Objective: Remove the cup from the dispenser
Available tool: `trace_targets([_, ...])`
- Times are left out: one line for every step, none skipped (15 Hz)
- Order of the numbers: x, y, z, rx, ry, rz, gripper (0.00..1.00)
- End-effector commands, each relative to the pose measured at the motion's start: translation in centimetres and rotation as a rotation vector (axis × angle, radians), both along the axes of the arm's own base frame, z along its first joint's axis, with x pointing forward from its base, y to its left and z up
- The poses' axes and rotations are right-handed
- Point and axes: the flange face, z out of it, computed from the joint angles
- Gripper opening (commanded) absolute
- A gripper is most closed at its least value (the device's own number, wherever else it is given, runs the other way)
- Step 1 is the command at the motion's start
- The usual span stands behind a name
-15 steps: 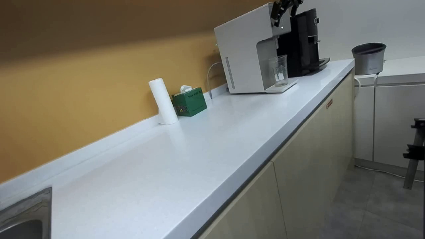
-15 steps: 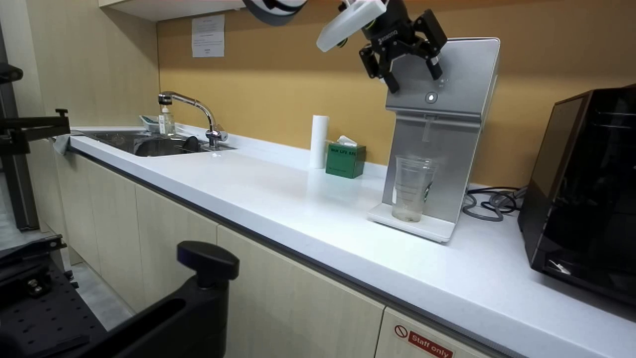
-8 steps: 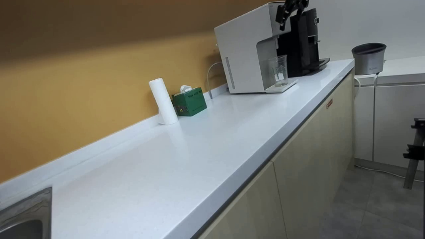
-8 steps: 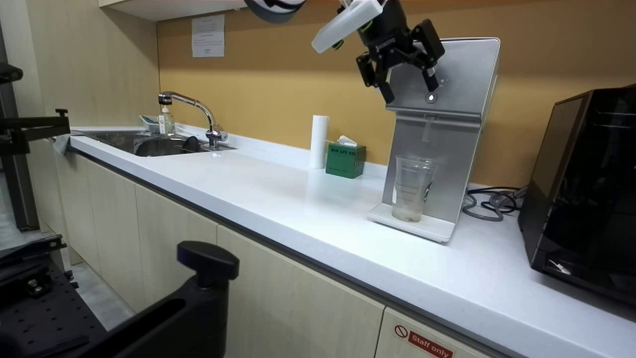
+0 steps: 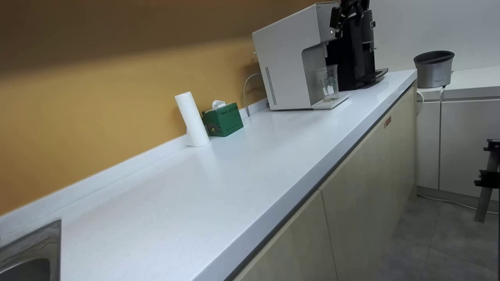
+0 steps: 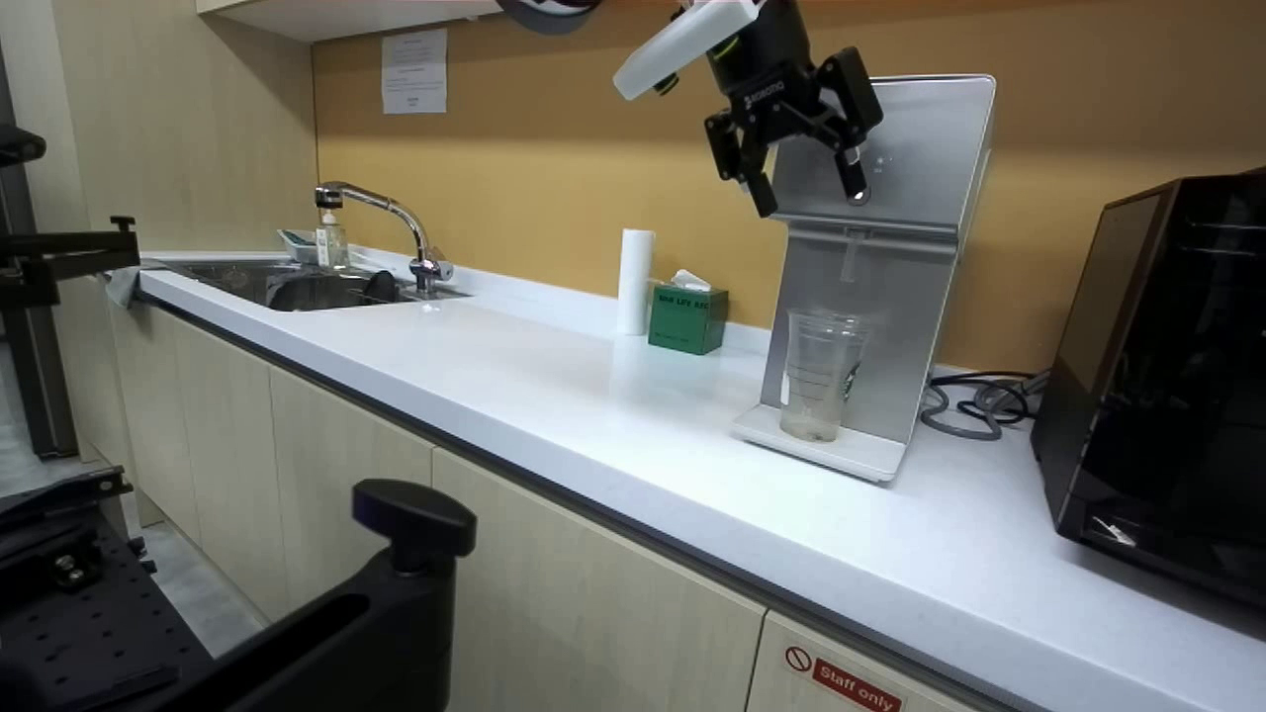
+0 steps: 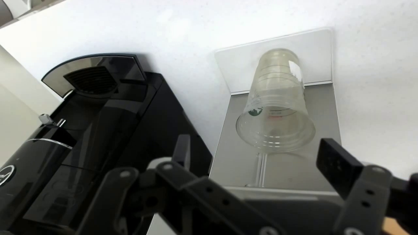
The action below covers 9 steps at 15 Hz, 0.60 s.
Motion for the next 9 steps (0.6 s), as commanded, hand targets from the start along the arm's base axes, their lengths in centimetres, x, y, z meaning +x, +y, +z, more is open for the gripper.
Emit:
trace_targets([0.7, -0.4, -0.6, 0.026, -0.026, -0.031, 1.00])
trace_targets([0.9, -0.6, -1.2, 0.045, -0.030, -0.045, 1.00])
trace_targets([1.1, -0.8, -1.9, 0.064, -0.029, -0.058, 1.00])
trace_targets([1.2, -0.9, -2.5, 0.079, -0.033, -0.064, 1.00])
trace_targets([1.3, -1.1, -3.2, 0.093, -0.037, -0.076, 1.00])
trace_targets([1.5, -1.2, -3.8, 0.108, -0.054, -0.089, 1.00])
trace_targets([1.6, -1.3, -4.3, 0.120, -0.074, -0.100, 1.00])
trace_targets([1.7, -1.5, -4.6, 0.127, -0.097, -0.109, 1.00])
trace_targets([1.9, -1.6, -5.0, 0.129, -0.118, -0.112, 1.00])
